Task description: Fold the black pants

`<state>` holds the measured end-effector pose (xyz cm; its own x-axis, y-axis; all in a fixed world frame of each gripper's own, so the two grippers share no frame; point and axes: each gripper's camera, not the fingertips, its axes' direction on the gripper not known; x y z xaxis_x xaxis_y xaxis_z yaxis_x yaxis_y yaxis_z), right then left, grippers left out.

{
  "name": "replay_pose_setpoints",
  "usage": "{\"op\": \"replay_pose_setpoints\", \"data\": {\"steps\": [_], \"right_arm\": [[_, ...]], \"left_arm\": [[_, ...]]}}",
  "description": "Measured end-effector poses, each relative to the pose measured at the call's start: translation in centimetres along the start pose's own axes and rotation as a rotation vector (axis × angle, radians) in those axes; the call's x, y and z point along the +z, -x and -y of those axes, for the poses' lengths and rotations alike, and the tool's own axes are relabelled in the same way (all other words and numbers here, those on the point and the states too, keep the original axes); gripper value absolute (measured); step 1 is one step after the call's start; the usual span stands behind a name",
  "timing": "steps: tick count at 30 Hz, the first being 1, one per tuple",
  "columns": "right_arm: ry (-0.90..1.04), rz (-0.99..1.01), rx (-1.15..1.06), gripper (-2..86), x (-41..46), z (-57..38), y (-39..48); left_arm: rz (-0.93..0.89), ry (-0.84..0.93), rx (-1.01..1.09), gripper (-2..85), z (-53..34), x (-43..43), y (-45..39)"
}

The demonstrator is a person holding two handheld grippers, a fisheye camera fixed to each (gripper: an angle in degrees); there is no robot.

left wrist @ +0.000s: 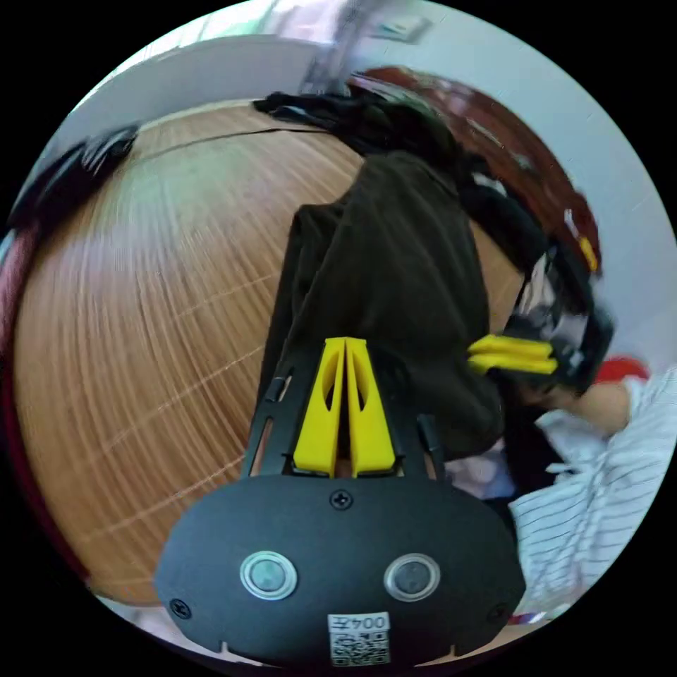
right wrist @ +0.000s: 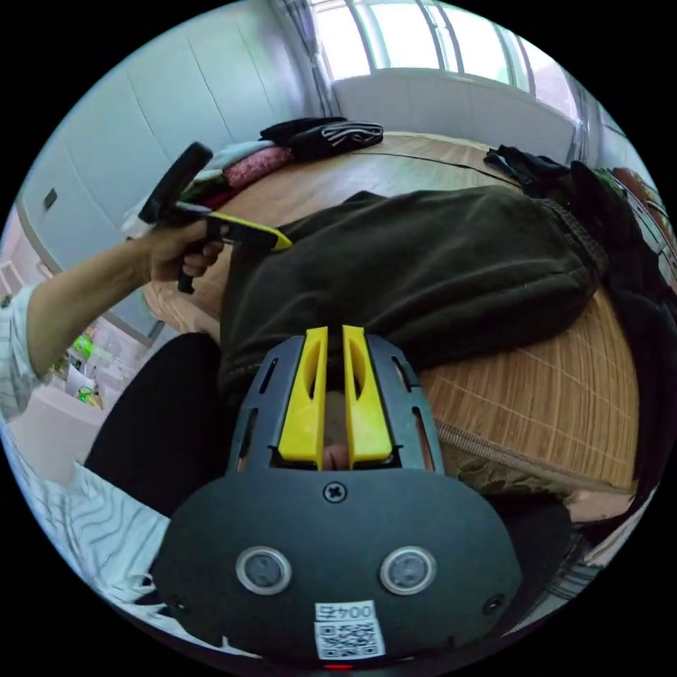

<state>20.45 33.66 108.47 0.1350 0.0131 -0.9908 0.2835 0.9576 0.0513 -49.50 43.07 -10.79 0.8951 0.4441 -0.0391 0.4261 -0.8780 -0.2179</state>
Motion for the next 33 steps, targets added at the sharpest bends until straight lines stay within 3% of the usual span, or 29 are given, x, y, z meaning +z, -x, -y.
{"op": "replay_pose_setpoints", "data": {"steps": [1,3,7,11,22,24,30,33], "right_arm": [[-0.114,-0.001,-0.058,4.7,-0.4,-1.7,-0.1],[-0.105,0.014,-0.045,4.8,-1.5,-2.2,-0.7],[-0.143,0.12,0.056,8.5,-5.5,-3.7,-1.5],[-0.056,0.242,0.105,9.3,-4.6,-6.7,0.3],[-0.006,0.137,0.021,5.6,-2.8,-5.6,2.4],[0.037,0.058,-0.012,2.8,-1.7,-5.6,2.1],[0.084,0.113,-0.006,0.1,-1.3,-9.0,-2.6],[-0.098,0.078,0.032,1.7,-5.8,-9.4,-5.1]], "left_arm": [[-0.113,-0.037,-0.131,0.2,-1.1,0.3,2.0],[-0.202,-0.105,-0.234,0.1,-3.0,0.0,3.1],[-0.203,-0.255,-0.221,0.1,-7.2,-2.5,-0.4],[-0.052,-0.222,-0.299,0.1,-12.3,-0.4,-3.5],[0.051,-0.188,-0.444,0.2,-16.3,4.0,-4.0],[0.04,-0.191,-0.456,0.3,-16.9,4.2,-3.4],[-0.054,-0.243,-0.528,0.6,-19.7,4.1,-0.6],[-0.039,-0.335,-0.486,1.1,-20.8,2.4,-1.4]]}}
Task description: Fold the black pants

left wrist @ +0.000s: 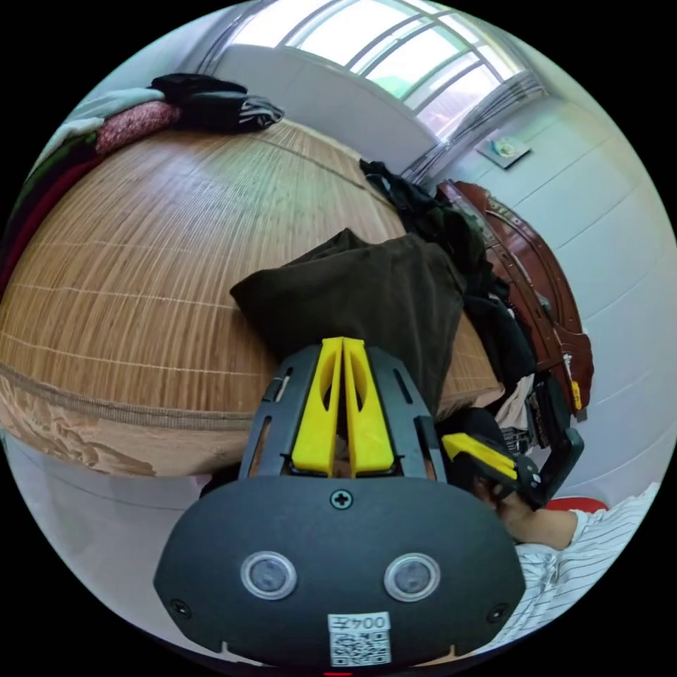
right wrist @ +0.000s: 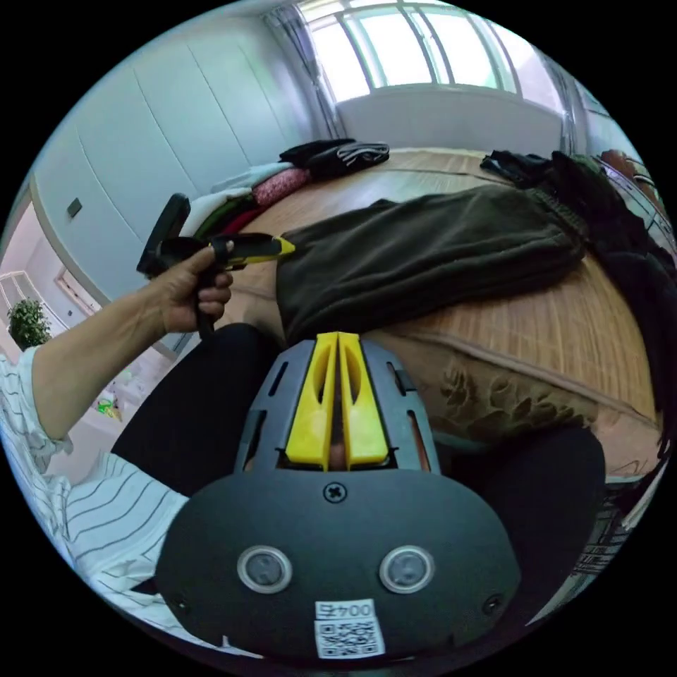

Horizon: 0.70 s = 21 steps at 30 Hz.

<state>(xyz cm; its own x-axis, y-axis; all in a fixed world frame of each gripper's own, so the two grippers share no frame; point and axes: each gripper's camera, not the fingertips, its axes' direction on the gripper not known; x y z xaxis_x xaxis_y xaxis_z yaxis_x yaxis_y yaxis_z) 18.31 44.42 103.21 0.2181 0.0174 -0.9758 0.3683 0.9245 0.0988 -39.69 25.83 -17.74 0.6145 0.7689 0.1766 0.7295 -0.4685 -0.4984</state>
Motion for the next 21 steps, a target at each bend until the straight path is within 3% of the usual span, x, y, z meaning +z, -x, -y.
{"op": "replay_pose_setpoints", "data": {"steps": [3,4,5,6,11,14,21], "right_arm": [[-0.133,-0.091,-0.029,4.3,-2.0,1.2,-1.8],[-0.061,-0.09,-0.038,3.4,-0.6,1.9,-2.9],[0.115,-0.076,-0.049,2.2,1.9,2.5,-4.3],[0.174,-0.076,-0.04,1.4,2.6,2.6,-5.1],[-0.096,0.101,0.193,-0.6,-4.0,0.9,-12.2],[-0.137,0.283,0.34,-0.7,-5.5,-3.0,-17.0],[-0.2,0.454,0.515,-0.7,-6.3,-9.3,-23.7]], "left_arm": [[-0.007,0.047,0.028,2.5,-0.5,1.3,0.1],[0.028,0.113,0.003,3.1,-0.6,2.8,0.8],[-0.003,0.056,-0.038,3.9,-0.8,2.1,1.7],[-0.019,0.055,-0.073,4.7,-0.8,1.8,2.2],[-0.065,-0.058,-0.107,10.3,-2.9,-3.9,3.9],[-0.107,-0.059,-0.202,12.3,-6.7,-4.6,6.0],[-0.32,-0.088,-0.535,14.6,-12.9,-4.0,11.6]]}}
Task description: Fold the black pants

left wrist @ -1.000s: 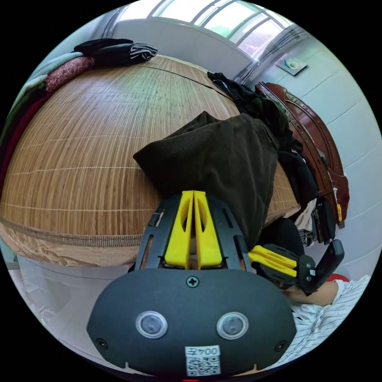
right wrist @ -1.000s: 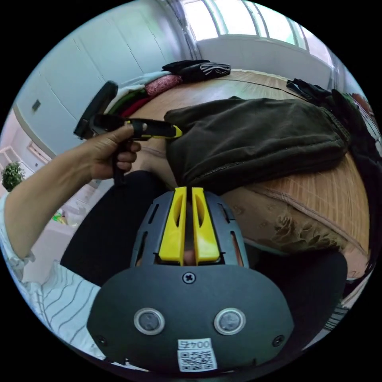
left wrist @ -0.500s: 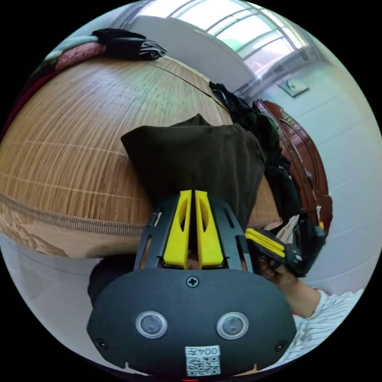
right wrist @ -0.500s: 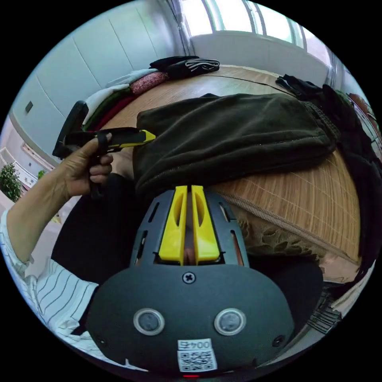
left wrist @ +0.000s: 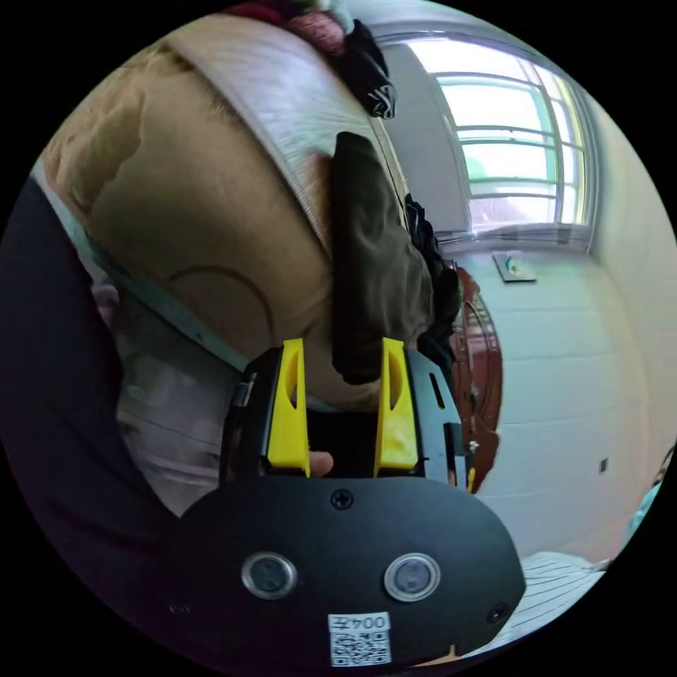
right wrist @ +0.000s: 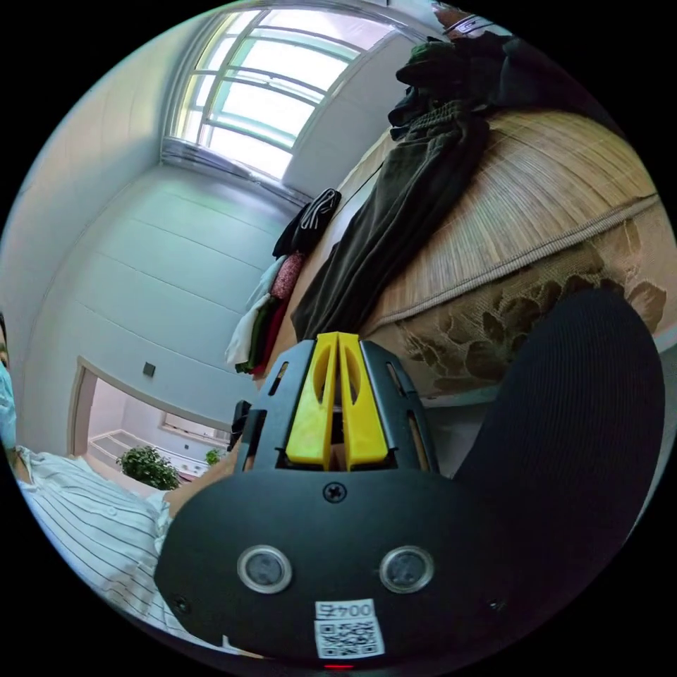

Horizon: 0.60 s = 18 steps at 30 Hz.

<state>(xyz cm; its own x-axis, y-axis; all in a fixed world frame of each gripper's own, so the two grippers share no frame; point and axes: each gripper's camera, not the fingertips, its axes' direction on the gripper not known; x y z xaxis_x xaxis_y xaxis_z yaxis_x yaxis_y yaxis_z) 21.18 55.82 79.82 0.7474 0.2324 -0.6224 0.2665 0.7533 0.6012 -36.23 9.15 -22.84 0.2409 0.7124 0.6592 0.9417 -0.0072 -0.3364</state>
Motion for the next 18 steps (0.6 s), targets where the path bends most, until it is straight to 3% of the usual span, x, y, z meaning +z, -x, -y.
{"op": "replay_pose_setpoints", "data": {"steps": [10,18], "right_arm": [[0.024,0.001,0.015,-0.7,-1.1,0.9,-4.3],[0.007,0.0,0.038,-0.7,-1.6,1.6,-6.2]], "left_arm": [[-0.268,0.064,-0.045,16.0,3.1,-0.9,2.6],[-0.171,0.065,-0.003,9.7,3.4,-2.2,0.2]]}}
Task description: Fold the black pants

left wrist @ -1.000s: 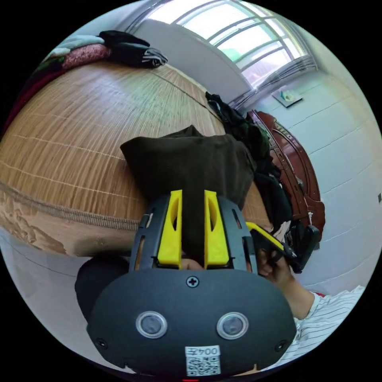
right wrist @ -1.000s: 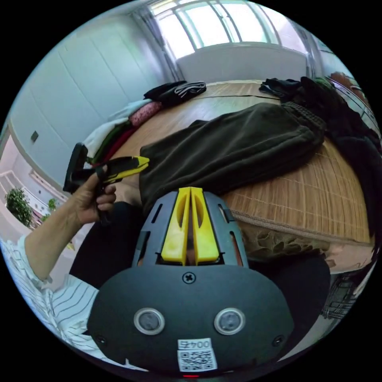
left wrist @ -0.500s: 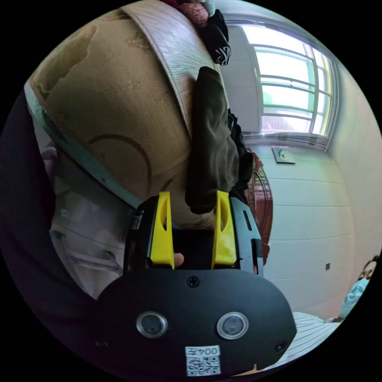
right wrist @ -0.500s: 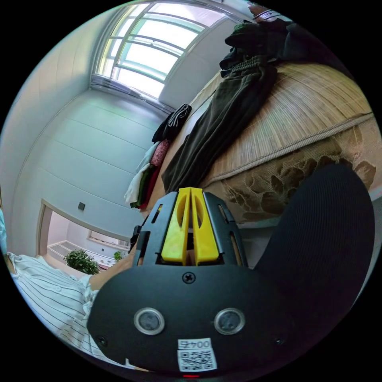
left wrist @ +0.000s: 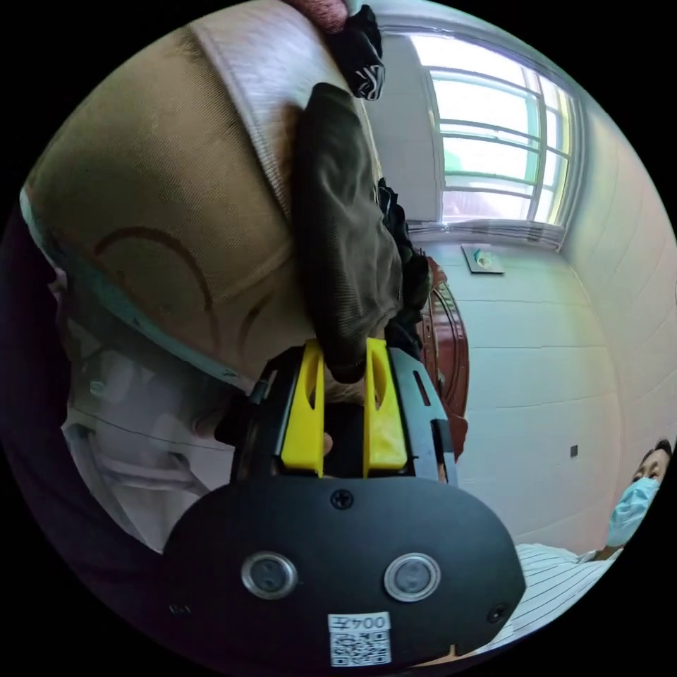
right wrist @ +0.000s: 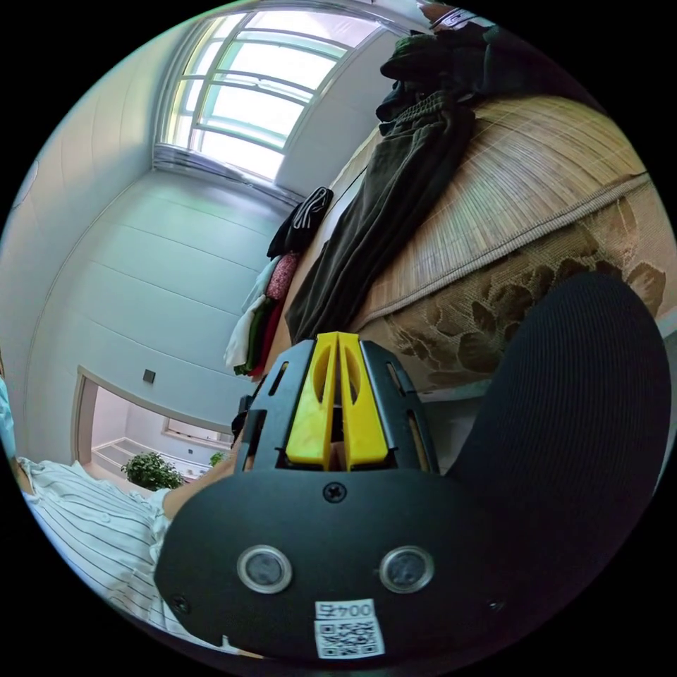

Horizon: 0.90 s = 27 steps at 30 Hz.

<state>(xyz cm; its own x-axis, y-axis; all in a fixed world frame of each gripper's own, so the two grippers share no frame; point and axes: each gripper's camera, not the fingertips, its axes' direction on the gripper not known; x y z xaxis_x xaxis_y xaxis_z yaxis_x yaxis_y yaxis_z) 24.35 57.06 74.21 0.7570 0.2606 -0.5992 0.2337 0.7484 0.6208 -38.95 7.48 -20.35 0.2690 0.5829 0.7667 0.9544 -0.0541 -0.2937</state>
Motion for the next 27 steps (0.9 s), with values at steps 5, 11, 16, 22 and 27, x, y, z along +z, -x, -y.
{"op": "replay_pose_setpoints", "data": {"steps": [5,11,16,22,27], "right_arm": [[-0.006,-0.032,-0.015,-0.6,0.3,0.5,-0.1],[-0.031,-0.162,-0.087,2.6,0.4,1.7,1.6],[-0.028,-0.317,-0.165,7.5,1.1,4.7,3.0],[-0.103,-0.47,-0.196,10.2,0.9,12.2,3.8],[-0.037,-0.471,-0.195,15.0,1.6,18.5,2.3]], "left_arm": [[0.1,0.019,0.127,8.7,1.2,-1.5,-4.2],[0.176,0.071,0.176,8.4,4.0,-4.7,-5.9],[0.199,0.194,0.187,8.2,9.7,-9.0,-6.0],[0.312,0.287,0.254,7.7,16.3,-13.2,-6.3],[0.311,0.38,0.288,4.3,15.4,-15.0,-6.4]]}}
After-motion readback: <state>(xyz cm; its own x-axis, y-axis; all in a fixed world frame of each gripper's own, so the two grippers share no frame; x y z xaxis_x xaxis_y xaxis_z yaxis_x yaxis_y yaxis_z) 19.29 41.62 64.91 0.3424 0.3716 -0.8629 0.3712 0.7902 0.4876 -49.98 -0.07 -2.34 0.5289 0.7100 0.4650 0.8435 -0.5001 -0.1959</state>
